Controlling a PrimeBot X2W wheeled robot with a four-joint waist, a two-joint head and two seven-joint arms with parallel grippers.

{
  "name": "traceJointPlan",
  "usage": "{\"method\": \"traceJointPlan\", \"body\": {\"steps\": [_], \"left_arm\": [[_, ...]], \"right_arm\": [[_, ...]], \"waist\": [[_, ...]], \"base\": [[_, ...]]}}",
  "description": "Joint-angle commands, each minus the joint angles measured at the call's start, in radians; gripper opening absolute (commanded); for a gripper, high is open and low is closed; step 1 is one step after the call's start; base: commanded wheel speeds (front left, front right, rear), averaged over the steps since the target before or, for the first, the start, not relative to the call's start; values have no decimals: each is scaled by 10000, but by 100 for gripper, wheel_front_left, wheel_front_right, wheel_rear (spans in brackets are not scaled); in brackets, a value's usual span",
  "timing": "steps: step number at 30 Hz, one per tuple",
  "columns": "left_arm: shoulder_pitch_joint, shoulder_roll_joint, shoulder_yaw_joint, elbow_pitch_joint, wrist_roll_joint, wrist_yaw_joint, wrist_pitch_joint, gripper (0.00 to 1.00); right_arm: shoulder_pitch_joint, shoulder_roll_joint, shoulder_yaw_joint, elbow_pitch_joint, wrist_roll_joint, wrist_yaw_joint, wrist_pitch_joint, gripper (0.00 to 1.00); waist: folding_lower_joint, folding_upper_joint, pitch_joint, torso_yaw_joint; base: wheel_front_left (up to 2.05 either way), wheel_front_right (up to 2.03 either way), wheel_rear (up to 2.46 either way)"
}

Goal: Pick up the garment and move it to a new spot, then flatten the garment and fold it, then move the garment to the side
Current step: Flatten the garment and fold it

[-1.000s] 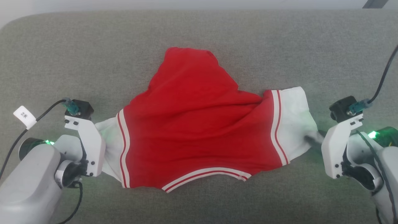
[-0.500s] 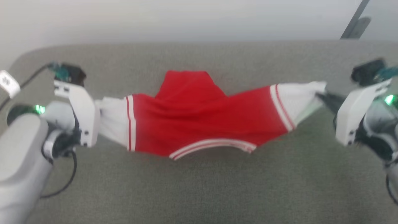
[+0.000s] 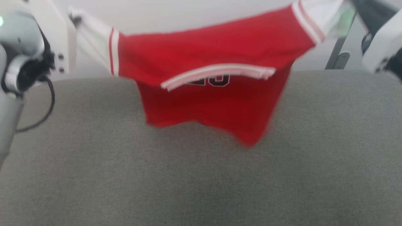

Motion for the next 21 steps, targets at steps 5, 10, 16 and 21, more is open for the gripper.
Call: {"method": "traceJointPlan", "body": {"steps": [5,10,16,21], "left_arm": [[-967,-245,-60,462,328,-226,-473,0],[-1593,-512,-235,1019,650,-407,-985,0],[-2436,-908,-309,1826,950,-486,-1821,0],[-3520,-1272,-264,2526,1382,-300,-2884,0]], "right_arm": [[-904,234,35,487,-277,0,-459,0],[-1617,308,323,1195,-607,0,-851,0],[-2645,303,685,2106,-1100,0,-1825,0],[-3883,404,689,3229,-2091,0,-3513,0]], "waist": [[0,0,-61,-13],[0,0,190,-23],[0,0,1319,-104],[0,0,2524,-140]], "base": [[0,0,0],[0,0,0],[0,0,0],[0,0,0]]}}
